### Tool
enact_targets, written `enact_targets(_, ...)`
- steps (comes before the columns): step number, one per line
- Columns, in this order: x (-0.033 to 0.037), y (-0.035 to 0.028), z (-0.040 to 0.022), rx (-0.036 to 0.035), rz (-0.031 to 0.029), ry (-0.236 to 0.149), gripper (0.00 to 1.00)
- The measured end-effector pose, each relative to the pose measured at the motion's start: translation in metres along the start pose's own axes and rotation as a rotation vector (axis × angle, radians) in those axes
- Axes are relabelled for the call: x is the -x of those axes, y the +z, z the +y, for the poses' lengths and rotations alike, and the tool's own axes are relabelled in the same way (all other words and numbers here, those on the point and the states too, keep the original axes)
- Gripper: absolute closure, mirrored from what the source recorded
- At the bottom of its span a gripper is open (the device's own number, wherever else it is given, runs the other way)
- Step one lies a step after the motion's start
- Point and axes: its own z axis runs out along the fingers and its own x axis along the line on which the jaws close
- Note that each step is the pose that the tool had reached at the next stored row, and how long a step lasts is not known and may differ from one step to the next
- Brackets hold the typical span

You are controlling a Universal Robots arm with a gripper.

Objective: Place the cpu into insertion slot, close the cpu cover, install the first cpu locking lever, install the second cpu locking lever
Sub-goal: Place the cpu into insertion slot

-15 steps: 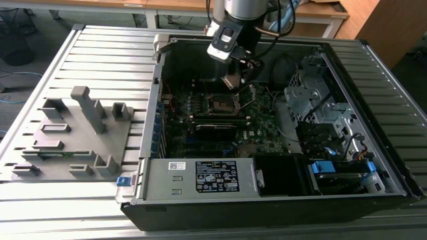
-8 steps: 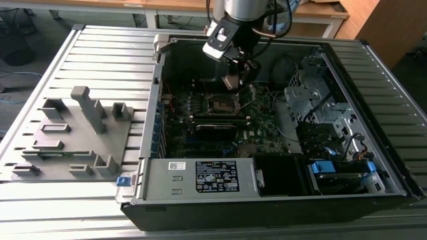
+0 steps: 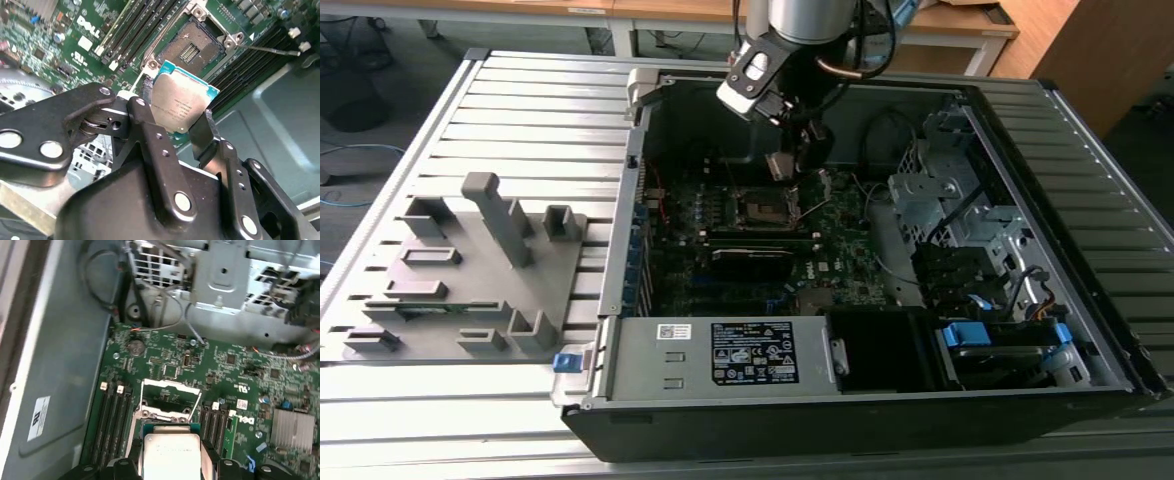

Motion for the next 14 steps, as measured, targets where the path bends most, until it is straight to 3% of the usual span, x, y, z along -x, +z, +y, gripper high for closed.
enact_targets(6,0.0000,0.0016,-0.0001,0.0010,-0.0096,0.108,0.46)
enact_targets(11,0.0000,0.0016,-0.0002,0.0010,-0.0101,0.113,0.46)
enact_targets(14,0.0000,0.0021,-0.0002,0.0015,-0.0142,0.159,0.46)
